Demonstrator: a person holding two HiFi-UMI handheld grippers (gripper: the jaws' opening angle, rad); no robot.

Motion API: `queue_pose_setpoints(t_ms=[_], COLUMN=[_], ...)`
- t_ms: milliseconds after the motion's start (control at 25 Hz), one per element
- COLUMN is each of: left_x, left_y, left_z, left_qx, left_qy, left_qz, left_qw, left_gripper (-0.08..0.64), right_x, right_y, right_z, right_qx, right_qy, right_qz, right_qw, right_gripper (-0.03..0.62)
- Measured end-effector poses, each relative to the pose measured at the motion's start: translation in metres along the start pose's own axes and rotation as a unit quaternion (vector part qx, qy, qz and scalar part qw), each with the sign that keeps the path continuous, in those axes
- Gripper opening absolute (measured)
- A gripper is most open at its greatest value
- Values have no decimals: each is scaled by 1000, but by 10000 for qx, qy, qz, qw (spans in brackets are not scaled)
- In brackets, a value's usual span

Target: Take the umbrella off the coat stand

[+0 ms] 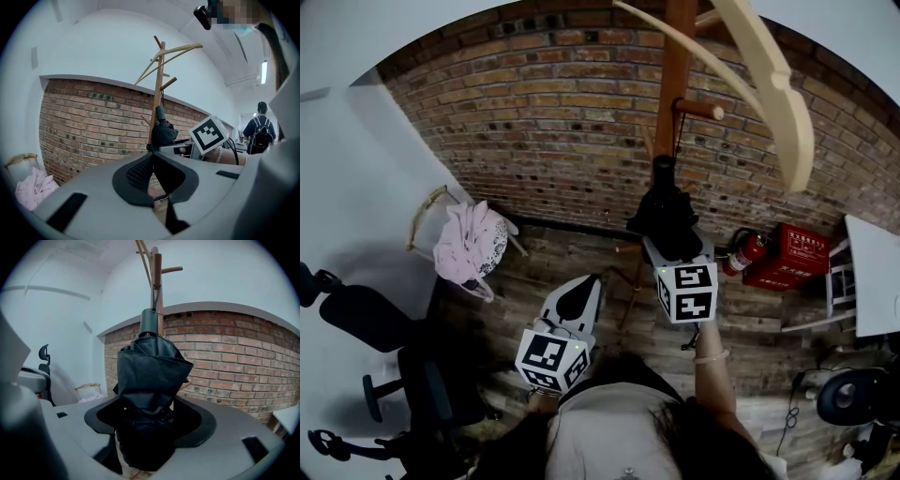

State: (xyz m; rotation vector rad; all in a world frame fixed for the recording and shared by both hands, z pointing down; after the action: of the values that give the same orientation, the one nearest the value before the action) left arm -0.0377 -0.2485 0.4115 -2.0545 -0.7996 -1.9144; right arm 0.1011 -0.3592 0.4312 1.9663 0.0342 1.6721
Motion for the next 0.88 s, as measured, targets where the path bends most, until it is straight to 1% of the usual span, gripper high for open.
queue_pose_setpoints(t_ms=[200, 440, 880], left_x=[0, -1, -5], left_y=[-2, -3, -9], left_z=[-5, -5, -1], left_qx=[-82, -175, -192], left_qy=[-8, 0, 18], left_qz=[-14, -13, 48], left_qw=[10000, 9998, 9998], left_gripper=[11, 11, 11], right_x=[-2, -3, -4], right_y=[5, 6, 1], right_z=[1, 2, -1], right_qx=[222, 138, 80], right_qy=[-81, -146, -202], right_qz=[97, 57, 76], right_qw=[9997, 9998, 9997], right_gripper=[316, 312, 301])
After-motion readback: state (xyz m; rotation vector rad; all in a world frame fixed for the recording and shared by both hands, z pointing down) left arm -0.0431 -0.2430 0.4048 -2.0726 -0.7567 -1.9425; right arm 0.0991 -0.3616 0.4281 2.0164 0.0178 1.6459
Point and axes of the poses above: the fingertips, and each gripper's own axes: y forward along the fingers, z to its right, x out of its underside, the point moved 1 cm from there along -y, backward along the fingers, and after that the axes turned 4 degrees about -z, right-handed, at the moved point
